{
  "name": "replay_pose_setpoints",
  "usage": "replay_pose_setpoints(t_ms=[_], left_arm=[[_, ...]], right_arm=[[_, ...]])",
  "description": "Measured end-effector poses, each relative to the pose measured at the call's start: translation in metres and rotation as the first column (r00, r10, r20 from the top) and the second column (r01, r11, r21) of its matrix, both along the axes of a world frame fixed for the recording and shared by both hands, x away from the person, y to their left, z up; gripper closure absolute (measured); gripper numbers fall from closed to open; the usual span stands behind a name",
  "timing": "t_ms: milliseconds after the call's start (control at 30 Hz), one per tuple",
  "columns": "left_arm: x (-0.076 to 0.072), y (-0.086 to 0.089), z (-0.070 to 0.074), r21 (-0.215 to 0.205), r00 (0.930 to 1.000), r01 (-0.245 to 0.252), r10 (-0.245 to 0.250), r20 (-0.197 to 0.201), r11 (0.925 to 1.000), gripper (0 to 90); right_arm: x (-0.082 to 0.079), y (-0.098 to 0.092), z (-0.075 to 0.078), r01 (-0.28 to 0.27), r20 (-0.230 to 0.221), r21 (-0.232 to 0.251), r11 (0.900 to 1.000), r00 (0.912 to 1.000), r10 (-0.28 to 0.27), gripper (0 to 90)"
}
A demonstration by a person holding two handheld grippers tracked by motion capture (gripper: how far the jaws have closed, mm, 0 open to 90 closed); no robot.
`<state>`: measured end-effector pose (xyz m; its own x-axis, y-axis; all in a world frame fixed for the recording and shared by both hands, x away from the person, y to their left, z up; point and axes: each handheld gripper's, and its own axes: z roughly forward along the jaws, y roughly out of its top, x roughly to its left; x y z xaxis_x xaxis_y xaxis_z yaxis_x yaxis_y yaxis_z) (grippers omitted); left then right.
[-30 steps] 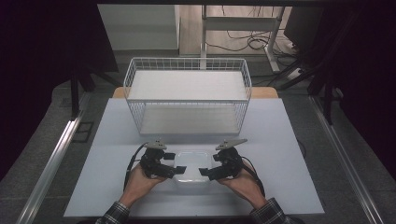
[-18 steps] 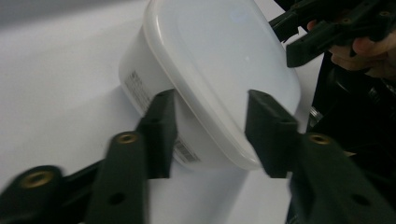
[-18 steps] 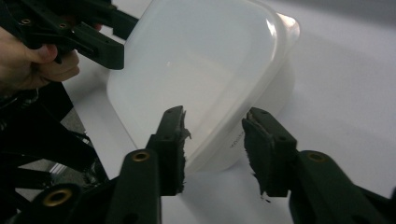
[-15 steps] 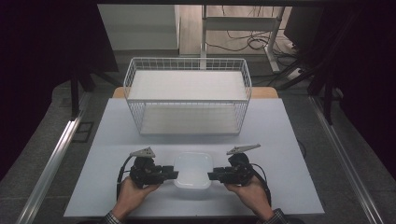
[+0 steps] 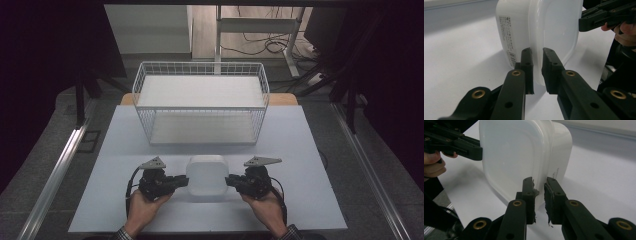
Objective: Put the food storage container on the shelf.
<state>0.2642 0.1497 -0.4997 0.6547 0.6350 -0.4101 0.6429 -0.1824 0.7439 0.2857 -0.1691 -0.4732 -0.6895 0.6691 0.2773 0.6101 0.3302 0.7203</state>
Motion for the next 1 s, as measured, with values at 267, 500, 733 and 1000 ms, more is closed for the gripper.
replay_pose_setpoints(t_ms=[267,500,733,1000], left_arm=[[0.002,0.003,0.008,-0.02,0.9997,-0.003,0.003,0.022,0.9998,80.8],[0.003,0.005,0.018,-0.013,0.9986,-0.009,0.01,0.051,0.9999,80.7],[0.007,0.006,0.03,-0.01,0.9968,-0.011,0.012,0.079,0.9999,80.7],[0.014,0.011,0.05,-0.014,0.9936,-0.026,0.027,0.11,0.9996,80.7]], right_arm=[[-0.001,0.0,0.009,0.0,0.04,0.017,1.0,0.9992,-0.001,78.6],[0.002,0.002,0.017,-0.007,0.073,0.022,1.0,0.9973,0.006,78.5],[0.006,0.002,0.026,-0.011,0.094,0.031,0.999,0.9955,0.008,78.5],[0.015,0.007,0.044,-0.022,0.129,0.041,0.999,0.9915,0.016,78.6]])
